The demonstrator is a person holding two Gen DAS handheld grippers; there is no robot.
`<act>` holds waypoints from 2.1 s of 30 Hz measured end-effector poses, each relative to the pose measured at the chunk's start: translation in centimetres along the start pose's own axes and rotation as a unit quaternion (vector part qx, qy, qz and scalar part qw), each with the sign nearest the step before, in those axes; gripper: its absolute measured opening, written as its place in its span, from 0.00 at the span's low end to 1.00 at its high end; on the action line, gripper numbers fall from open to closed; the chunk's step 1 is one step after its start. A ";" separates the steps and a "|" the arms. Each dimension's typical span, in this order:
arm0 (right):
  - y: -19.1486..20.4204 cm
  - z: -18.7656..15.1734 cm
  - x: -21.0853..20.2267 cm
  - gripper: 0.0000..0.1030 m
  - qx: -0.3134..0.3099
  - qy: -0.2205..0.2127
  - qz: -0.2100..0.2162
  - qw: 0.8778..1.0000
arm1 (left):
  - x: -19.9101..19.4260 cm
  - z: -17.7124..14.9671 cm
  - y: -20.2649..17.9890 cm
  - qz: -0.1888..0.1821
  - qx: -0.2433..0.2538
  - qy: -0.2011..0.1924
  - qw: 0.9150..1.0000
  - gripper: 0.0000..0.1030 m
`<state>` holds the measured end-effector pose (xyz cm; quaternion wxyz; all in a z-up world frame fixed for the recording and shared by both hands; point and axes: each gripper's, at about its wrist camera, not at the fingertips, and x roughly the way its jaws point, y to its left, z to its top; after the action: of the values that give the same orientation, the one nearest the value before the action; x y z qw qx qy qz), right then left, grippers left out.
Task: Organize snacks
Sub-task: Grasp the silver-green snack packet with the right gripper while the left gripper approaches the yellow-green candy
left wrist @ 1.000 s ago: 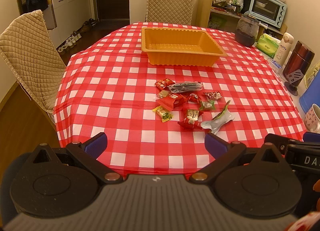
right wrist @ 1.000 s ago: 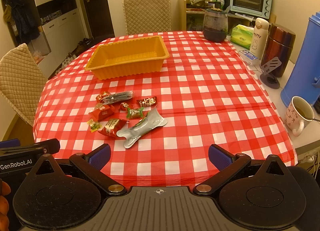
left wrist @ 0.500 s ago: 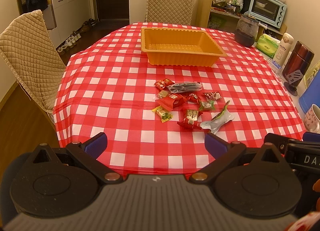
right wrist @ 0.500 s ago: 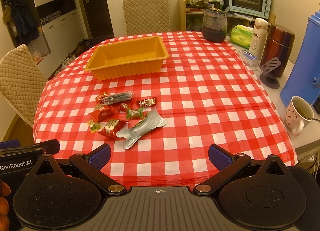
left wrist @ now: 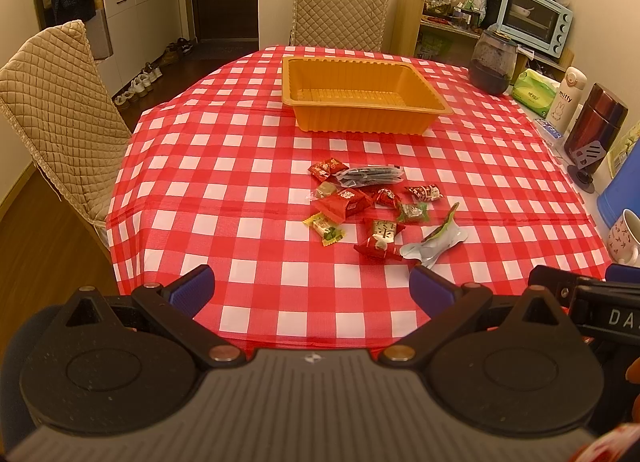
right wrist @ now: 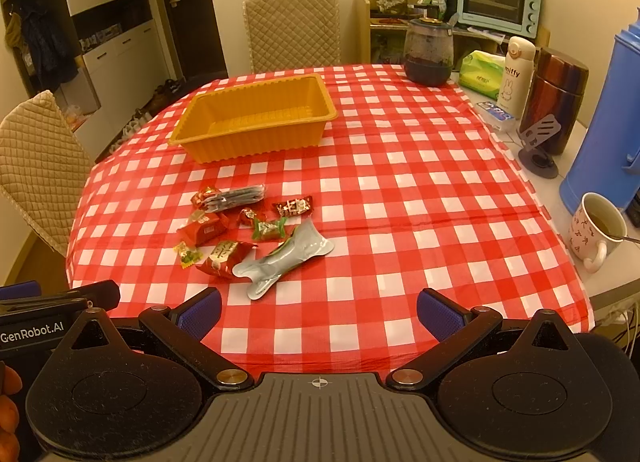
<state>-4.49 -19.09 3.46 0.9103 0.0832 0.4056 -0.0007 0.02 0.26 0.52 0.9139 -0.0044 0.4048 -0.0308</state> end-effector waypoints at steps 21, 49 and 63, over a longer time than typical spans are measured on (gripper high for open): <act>-0.8 0.7 5.0 1.00 0.043 -0.017 0.003 0.999 | 6.0 2.1 2.8 -0.006 0.004 -0.005 1.000 1.00; 1.7 1.3 17.1 0.28 0.056 0.047 0.003 0.997 | 14.3 2.1 3.9 -0.038 -0.002 0.030 0.999 0.88; 0.8 0.9 17.1 0.27 -0.025 0.039 -0.049 0.998 | 16.9 2.5 1.7 -0.063 0.013 0.040 0.997 0.50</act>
<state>7.71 -17.29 -8.47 0.8944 0.0405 0.4444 -0.0319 13.31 0.92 -10.34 0.8933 -0.0169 0.4392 -0.0936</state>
